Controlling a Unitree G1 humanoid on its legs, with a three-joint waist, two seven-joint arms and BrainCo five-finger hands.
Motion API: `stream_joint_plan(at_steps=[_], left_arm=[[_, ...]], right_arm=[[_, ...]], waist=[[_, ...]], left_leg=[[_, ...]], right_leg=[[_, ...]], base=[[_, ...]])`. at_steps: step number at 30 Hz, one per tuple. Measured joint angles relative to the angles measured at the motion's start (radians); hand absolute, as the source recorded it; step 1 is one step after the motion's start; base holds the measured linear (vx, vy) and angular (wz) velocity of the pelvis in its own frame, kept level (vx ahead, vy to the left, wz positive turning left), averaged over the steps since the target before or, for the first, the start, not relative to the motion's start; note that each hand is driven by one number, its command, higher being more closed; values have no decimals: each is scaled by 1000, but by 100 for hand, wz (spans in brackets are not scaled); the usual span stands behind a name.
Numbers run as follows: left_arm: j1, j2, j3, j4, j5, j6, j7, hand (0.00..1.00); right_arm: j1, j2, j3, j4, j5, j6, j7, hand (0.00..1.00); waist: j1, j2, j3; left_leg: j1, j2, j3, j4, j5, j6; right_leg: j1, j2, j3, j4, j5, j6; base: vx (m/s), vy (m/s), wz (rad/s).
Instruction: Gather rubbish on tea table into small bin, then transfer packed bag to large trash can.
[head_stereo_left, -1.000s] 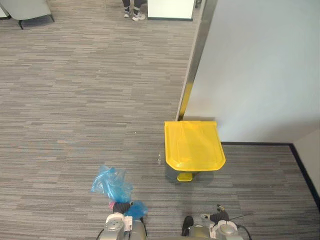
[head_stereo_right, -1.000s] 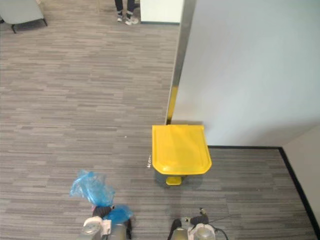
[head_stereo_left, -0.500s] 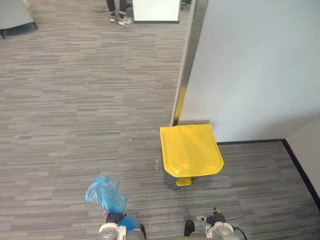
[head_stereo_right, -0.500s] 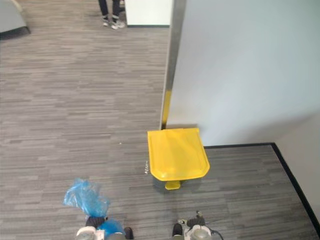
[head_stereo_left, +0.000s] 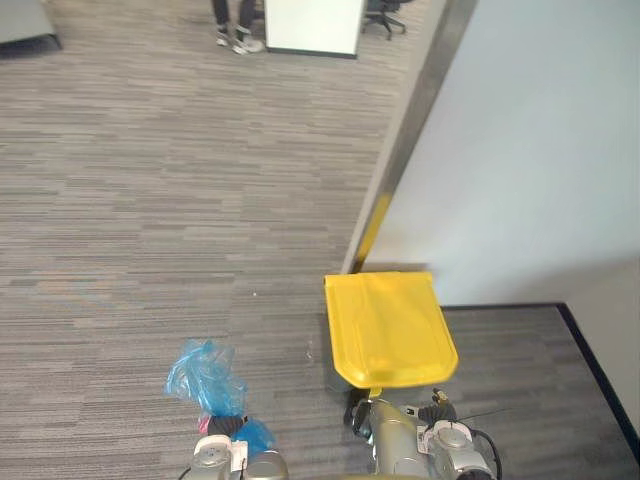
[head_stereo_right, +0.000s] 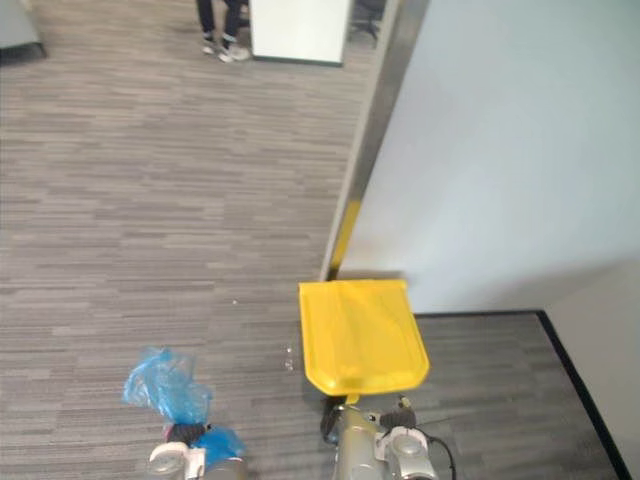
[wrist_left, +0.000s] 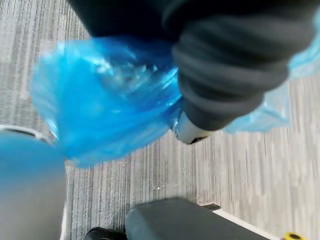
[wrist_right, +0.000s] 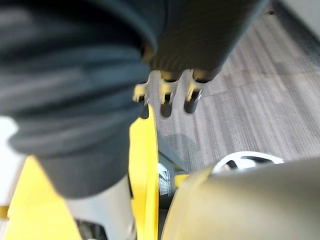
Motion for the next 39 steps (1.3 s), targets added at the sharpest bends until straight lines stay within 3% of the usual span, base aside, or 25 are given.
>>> stream_joint_plan(at_steps=[3,8,19,25,26,31,35,39], left_arm=[[-8,-25,0,-20,16,0,-10,100],[-53,-27,7,-35,20,0,-19,100],[-105,-28,71,-92,8,0,-15,100],[-108,-22,70,-148,8,-3,4,100],[-112,-18,68,-164,7,-4,5,100],[-119,20,46,-207,-14,-17,24,100],[-136,37,23,-254,-25,-21,25,100],[-166,56,-43,-297,-51,-25,24,100]], right_arm=[[2,2,-1,3,1,1,0,0],[7,12,1,-37,3,2,0,0],[-34,52,82,-118,46,1,-14,0],[-99,43,161,-270,57,-2,-24,0],[-140,29,180,-316,70,-5,-26,0],[-276,-12,208,-358,92,-11,-44,0],[-392,-76,207,-389,109,-10,-59,0],[-523,-152,206,-384,134,-4,-79,0]], waist=[[1,-2,1],[7,-10,7],[22,-10,52],[31,5,63],[37,4,76],[60,-3,98],[69,-3,123],[77,-22,151]], left_leg=[[1,17,-72,37,8,8],[-93,44,-131,124,8,7],[-338,91,-145,357,-1,8],[-388,146,-151,326,-120,-7],[-393,152,-152,310,-155,-31],[-423,174,-162,320,-156,-33],[-448,185,-191,318,-156,-33],[-459,188,-226,295,-156,-33]], right_leg=[[-10,2,-10,98,-98,0],[-47,-22,-68,149,-121,0],[-153,-35,-121,174,-102,-4],[-235,-4,-153,205,-93,-19],[-252,0,-152,206,-79,-32],[-262,51,-145,137,-38,-44],[-272,86,-155,98,-26,-27],[-272,119,-172,66,-26,-27]], base=[[198,-119,15],[81,-103,29],[-90,-51,16],[-138,-79,2],[-209,-94,-12],[-177,-93,-14],[-83,-110,-8],[-45,-110,2]])
